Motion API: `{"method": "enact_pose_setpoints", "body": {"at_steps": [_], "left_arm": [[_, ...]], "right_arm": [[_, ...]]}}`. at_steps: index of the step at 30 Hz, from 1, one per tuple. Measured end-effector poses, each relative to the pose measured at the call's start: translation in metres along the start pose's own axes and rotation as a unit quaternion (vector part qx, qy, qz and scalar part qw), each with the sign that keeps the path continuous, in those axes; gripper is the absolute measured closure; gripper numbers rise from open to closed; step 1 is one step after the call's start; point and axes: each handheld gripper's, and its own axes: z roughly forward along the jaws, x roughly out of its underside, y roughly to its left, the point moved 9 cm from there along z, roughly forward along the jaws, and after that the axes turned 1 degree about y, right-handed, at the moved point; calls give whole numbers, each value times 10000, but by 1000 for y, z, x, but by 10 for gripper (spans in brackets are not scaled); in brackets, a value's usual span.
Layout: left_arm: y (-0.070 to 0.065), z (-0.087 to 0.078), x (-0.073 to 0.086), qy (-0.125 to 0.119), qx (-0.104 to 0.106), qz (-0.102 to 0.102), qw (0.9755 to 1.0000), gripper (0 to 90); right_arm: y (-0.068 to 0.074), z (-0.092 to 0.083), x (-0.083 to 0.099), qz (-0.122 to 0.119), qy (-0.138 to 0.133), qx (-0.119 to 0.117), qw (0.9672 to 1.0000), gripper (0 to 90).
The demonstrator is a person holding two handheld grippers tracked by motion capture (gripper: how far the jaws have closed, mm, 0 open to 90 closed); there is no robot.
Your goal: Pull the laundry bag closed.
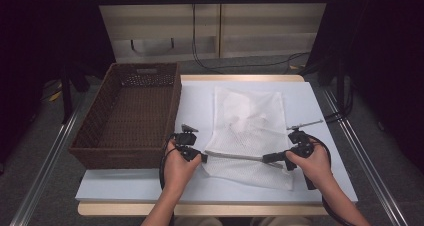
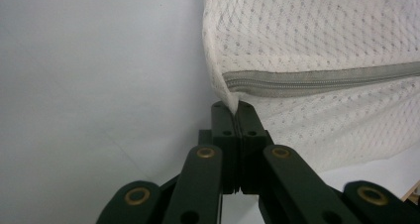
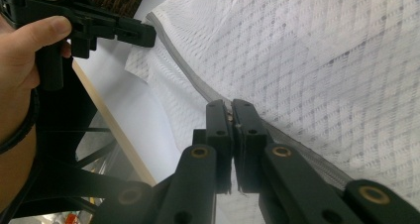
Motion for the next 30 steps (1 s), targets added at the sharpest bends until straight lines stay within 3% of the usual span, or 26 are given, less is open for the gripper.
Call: {"method": "enact_pose_setpoints", "body": {"at_steps": [30], "left_arm": [[1, 0, 2, -9, -21, 50, 10000, 893]], "right_arm": [[-3, -4, -1, 34, -8, -25, 10000, 872]]}}
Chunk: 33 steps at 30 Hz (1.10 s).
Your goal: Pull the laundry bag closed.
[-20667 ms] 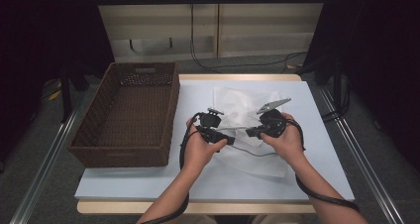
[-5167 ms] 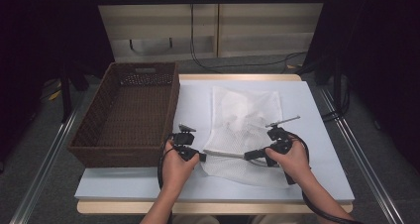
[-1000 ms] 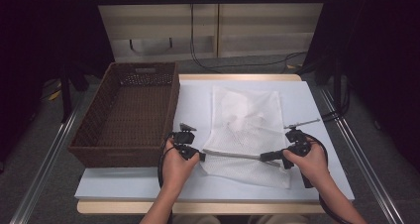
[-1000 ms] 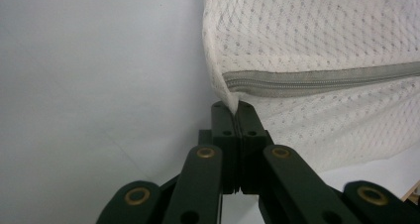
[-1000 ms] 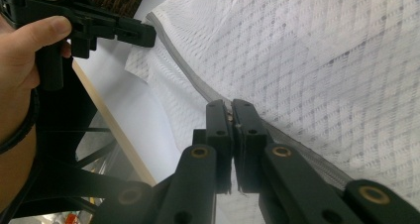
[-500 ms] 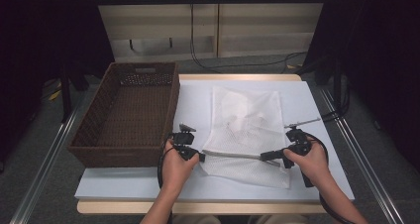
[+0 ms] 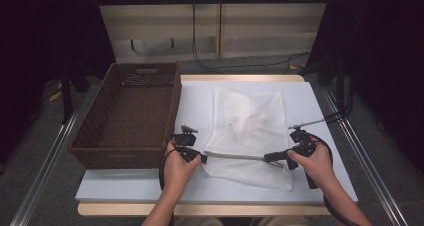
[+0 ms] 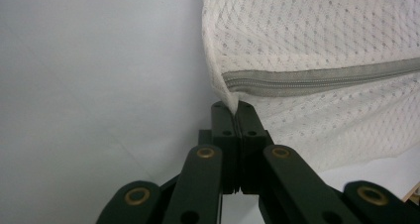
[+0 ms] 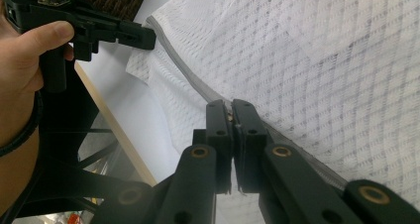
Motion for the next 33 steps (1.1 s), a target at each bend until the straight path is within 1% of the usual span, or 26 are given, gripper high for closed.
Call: {"method": "enact_pose_setpoints", "body": {"at_steps": [4, 9, 11, 12, 13, 14, 15, 16, 19, 21, 23, 24, 25, 26, 30, 33], "left_arm": [[1, 0, 0, -4, -36, 31, 10000, 893], [-1, 1, -1, -26, 3, -58, 10000, 893], [-1, 1, -1, -43, 14, -65, 10000, 893], [-1, 0, -1, -15, 0, -33, 10000, 893], [-1, 0, -1, -27, 8, -37, 10000, 893], [-2, 0, -2, -69, 20, -85, 9999, 893], [-2, 0, -2, -59, 24, -82, 9999, 893], [-1, -1, -1, -19, 11, -20, 10000, 893], [-1, -2, -2, -2, 3, 14, 10000, 893], [-2, -2, -2, -11, 19, 7, 10000, 893], [-1, -3, -2, -5, -36, 26, 10000, 894], [-1, -2, -3, -38, -23, -35, 10000, 894], [-1, -2, -2, -3, -1, 5, 10000, 894], [-1, -2, -2, -4, -26, 20, 10000, 894], [-1, -2, -2, 26, 14, 7, 10000, 894], [-1, -2, -2, 26, -10, 5, 10000, 894]], "right_arm": [[0, 0, 0, -2, 4, -6, 10000, 872], [0, 0, 0, 2, 5, -1, 10000, 872], [0, 0, 0, 7, 7, -10, 10000, 872], [0, 0, 1, 14, 9, -9, 10000, 872], [-1, 0, 1, 21, 14, 21, 10000, 873], [-2, -1, 2, 26, 7, 7, 10000, 872], [-2, -2, 2, 56, -5, 30, 10000, 872], [-3, -2, 2, 28, -4, 32, 10000, 872], [-4, -2, 3, 39, -8, 48, 10000, 872], [-4, -2, 3, 43, -13, 31, 10000, 872], [-3, -3, 3, 50, -15, 20, 10000, 872], [-4, -4, 3, 51, -20, 35, 10000, 872], [-4, -4, 3, 52, -28, 30, 10000, 873], [-5, -5, 3, 59, -32, 50, 10000, 872], [-6, -6, 3, 81, -48, 32, 10000, 872], [-5, -6, 4, 73, -21, 34, 10000, 872]]}}
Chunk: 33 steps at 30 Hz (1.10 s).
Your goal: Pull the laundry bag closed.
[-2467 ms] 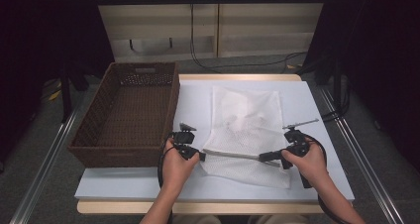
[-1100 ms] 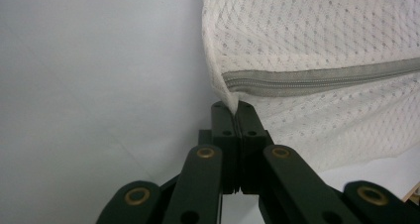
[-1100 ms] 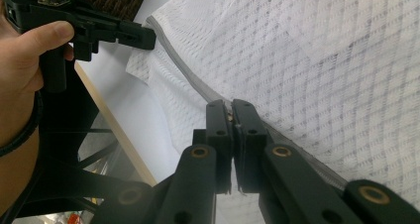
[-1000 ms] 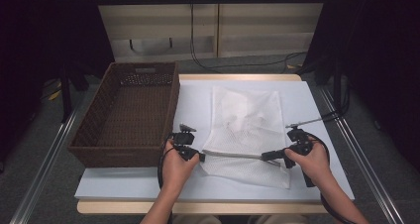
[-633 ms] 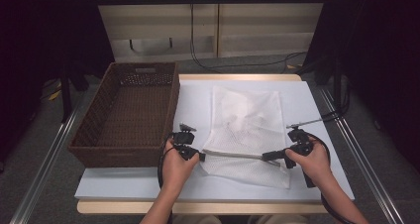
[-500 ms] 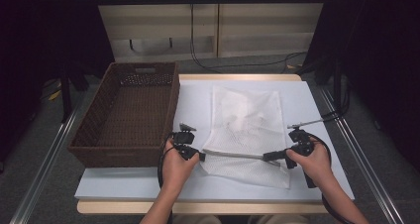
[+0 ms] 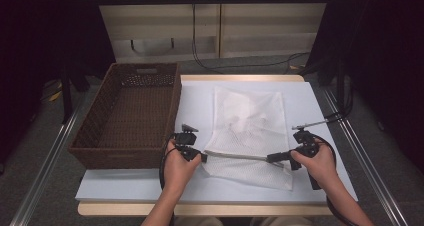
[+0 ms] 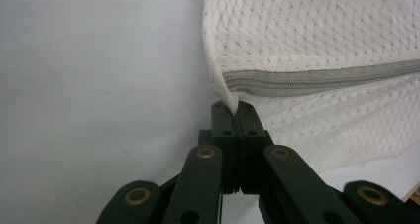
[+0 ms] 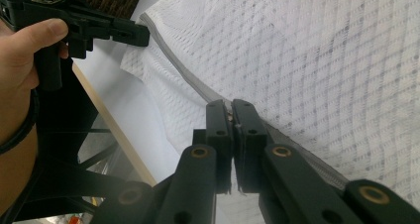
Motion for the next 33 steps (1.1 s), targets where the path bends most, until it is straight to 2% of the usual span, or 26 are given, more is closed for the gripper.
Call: {"method": "enact_pose_setpoints", "body": {"at_steps": [7, 11, 14, 16, 20, 23, 24, 33], "left_arm": [[-1, 0, -1, 4, -15, 0, 10000, 894], [0, 0, -1, 40, -104, 86, 9999, 894], [-2, 1, -1, 35, -15, 33, 10000, 893], [-1, 1, -1, 34, -78, 46, 10000, 894], [-2, 2, -1, 48, -55, 36, 10000, 894], [-1, 2, -1, 77, -88, 101, 9999, 894], [-2, 3, -2, 48, -88, 48, 9999, 894], [-1, 2, -2, 59, -126, 77, 9999, 893]], "right_arm": [[0, -1, 1, 23, -3, -6, 10000, 872], [-1, -1, 2, 16, 15, 6, 10000, 872], [-3, -3, 3, 33, -5, 7, 10000, 872], [-3, -4, 3, 52, -9, 22, 10000, 873], [-5, -6, 6, 73, -10, 40, 10000, 872], [-6, -8, 6, 97, -34, 43, 9999, 872], [-6, -9, 6, 92, -43, 28, 9999, 872], [-9, -13, 7, 146, -71, 51, 9999, 872]]}}
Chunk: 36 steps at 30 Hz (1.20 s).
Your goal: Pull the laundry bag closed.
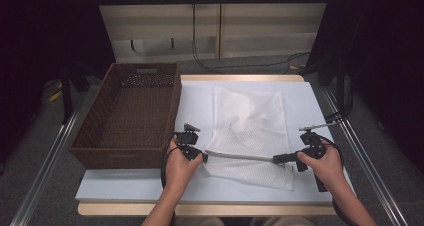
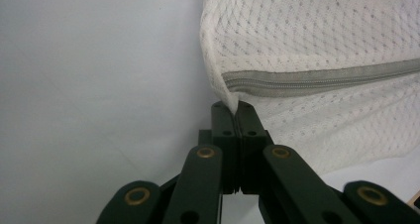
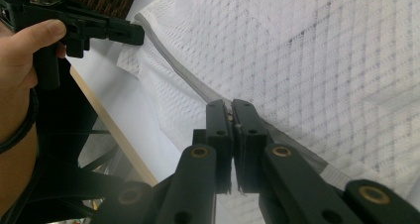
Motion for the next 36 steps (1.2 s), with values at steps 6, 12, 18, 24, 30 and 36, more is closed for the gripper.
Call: {"method": "enact_pose_setpoints", "body": {"at_steps": [6, 12, 18, 24, 30, 36], "left_arm": [[0, 1, 0, 1, 16, -39, 10000, 894], [0, 0, -1, -25, 45, -69, 10000, 893], [-1, 1, -1, -15, 73, -117, 9999, 893], [-1, 1, -1, -24, 88, -111, 9999, 893], [-1, 0, -1, 14, 116, -20, 9999, 893], [-2, 0, -1, 8, 153, -71, 9999, 893]], "right_arm": [[-2, -3, 1, -14, -20, 11, 10000, 872], [-3, -5, 1, -8, -24, 48, 10000, 872], [-4, -8, 1, 14, -40, 65, 10000, 872], [-5, -9, 1, -4, -22, 96, 10000, 873], [-6, -11, 1, -9, -42, 97, 9999, 872], [-8, -15, 1, 5, -70, 116, 9999, 872]]}}
